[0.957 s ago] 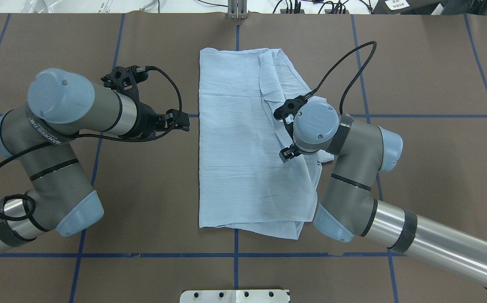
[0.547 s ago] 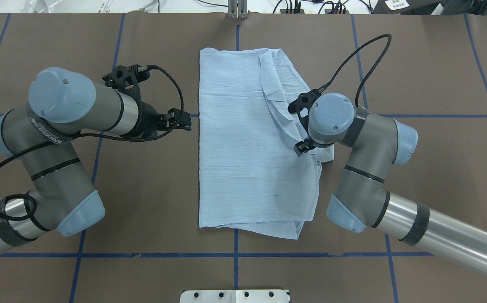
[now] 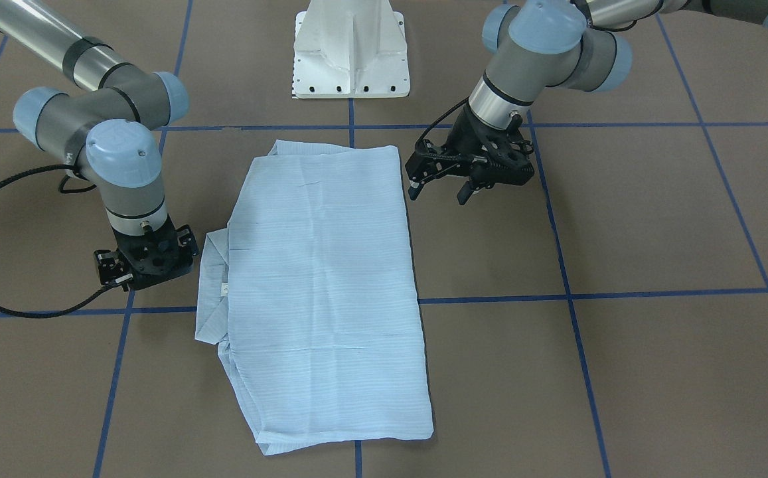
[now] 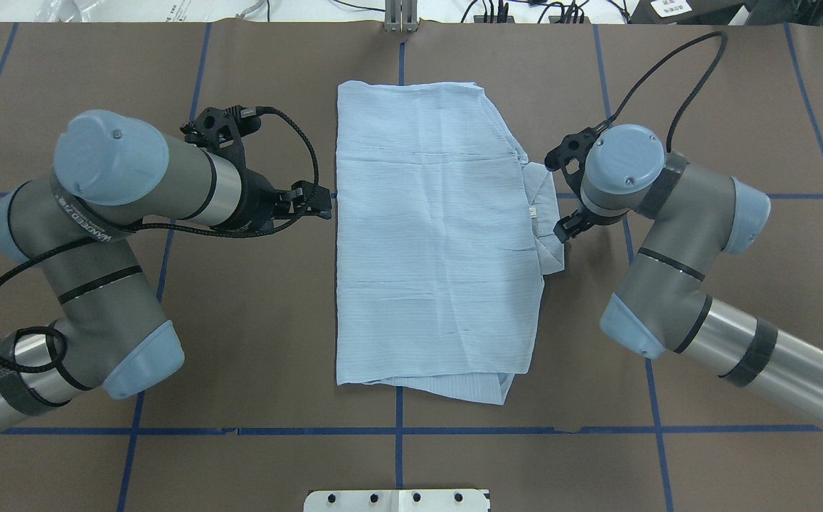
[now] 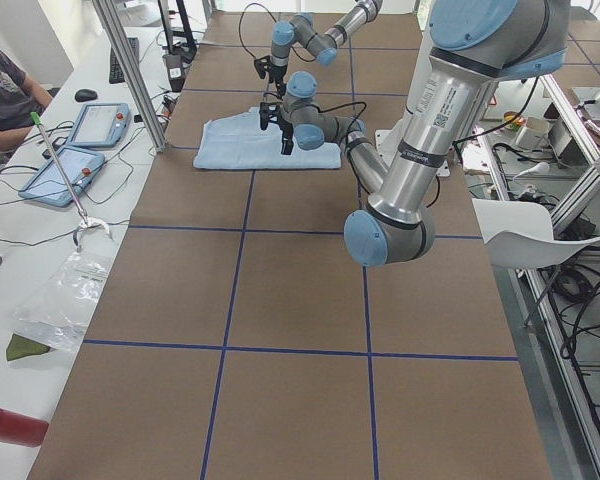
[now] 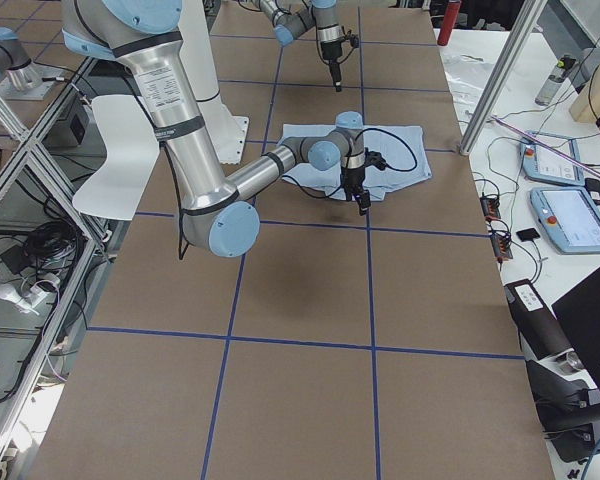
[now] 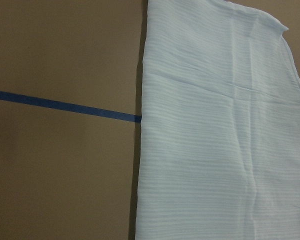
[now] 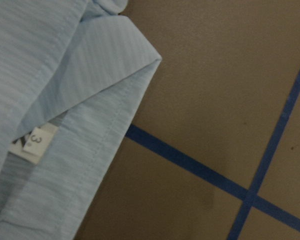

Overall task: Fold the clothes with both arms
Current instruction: 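Move the right gripper to the shirt's side edge while the left gripper lowers, then bring both grippers to the shirt's corners nearest the robot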

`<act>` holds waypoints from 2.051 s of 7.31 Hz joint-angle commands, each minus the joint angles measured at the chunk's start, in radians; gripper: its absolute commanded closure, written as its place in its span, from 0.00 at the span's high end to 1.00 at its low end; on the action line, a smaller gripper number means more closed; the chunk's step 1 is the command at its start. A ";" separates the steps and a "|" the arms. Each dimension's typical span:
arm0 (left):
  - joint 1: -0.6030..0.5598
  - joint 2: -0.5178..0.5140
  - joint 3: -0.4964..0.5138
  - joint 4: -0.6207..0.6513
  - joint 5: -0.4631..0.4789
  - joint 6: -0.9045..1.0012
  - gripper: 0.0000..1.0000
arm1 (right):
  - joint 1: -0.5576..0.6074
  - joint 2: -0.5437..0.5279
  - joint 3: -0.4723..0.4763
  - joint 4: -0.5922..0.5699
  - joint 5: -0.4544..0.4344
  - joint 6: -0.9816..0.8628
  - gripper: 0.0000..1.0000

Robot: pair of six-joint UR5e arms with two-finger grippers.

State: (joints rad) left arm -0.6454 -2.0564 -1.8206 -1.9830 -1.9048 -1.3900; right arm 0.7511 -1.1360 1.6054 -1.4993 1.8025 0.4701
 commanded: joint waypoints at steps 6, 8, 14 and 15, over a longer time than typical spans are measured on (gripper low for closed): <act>0.318 0.004 -0.039 0.045 0.183 -0.332 1.00 | 0.034 -0.171 0.277 0.050 0.248 0.215 1.00; 0.381 0.002 -0.023 0.125 0.226 -0.342 0.96 | 0.002 -0.177 0.306 0.051 0.261 0.318 1.00; 0.388 -0.002 0.026 0.127 0.228 -0.342 0.80 | -0.030 -0.177 0.330 0.051 0.258 0.374 1.00; 0.389 -0.004 0.030 0.127 0.228 -0.343 0.79 | -0.030 -0.177 0.330 0.051 0.258 0.374 1.00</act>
State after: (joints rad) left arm -0.2567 -2.0585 -1.7947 -1.8562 -1.6761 -1.7322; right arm 0.7211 -1.3130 1.9356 -1.4481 2.0596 0.8436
